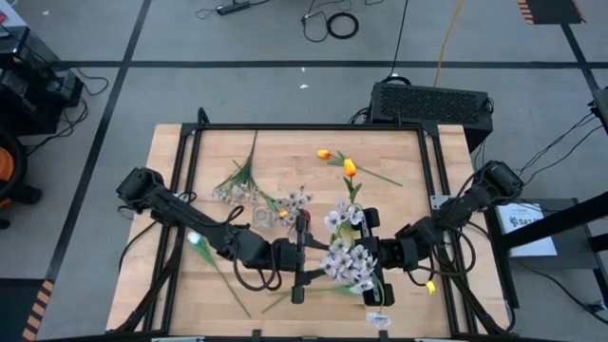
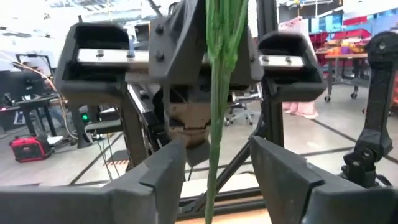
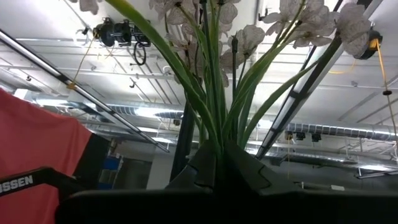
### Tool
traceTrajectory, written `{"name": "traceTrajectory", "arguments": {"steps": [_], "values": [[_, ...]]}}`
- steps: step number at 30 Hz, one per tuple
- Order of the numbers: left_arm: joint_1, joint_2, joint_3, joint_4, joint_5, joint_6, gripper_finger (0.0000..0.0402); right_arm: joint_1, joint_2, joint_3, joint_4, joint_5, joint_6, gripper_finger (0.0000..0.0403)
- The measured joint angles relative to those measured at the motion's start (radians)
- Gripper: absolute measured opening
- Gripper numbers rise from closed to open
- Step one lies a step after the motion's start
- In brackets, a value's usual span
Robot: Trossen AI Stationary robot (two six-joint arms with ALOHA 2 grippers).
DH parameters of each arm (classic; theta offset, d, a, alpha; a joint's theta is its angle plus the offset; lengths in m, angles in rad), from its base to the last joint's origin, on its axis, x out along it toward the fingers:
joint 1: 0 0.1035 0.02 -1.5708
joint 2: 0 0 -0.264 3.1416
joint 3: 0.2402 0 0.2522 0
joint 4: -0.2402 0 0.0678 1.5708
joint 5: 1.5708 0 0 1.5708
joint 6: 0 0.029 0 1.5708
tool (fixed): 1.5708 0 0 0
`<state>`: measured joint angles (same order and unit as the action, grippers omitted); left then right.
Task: Sort flowers into vase by color
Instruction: Put the bottom white flowers into the red vase
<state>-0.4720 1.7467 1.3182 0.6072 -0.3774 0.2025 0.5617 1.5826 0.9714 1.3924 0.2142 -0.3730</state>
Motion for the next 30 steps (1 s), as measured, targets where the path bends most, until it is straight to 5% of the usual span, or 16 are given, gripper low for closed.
{"name": "traceTrajectory", "arguments": {"steps": [7,17,22,30], "values": [[0.018,0.018,-0.001,0.022,0.003,-0.012,0.0138,0.000,0.000,0.000,-0.013,0.025,-0.014,0.0009],[0.017,0.012,-0.001,-0.013,0.004,0.023,0.0016,0.000,0.000,0.000,-0.026,0.050,-0.036,0.0009],[0.015,-0.023,-0.002,-0.100,-0.008,0.013,0.0023,0.007,0.000,0.001,-0.034,0.165,-0.086,0.0033],[-0.006,-0.118,-0.002,-0.307,-0.060,-0.007,0.0027,0.033,-0.015,0.001,-0.081,0.313,-0.121,0.0126]]}}
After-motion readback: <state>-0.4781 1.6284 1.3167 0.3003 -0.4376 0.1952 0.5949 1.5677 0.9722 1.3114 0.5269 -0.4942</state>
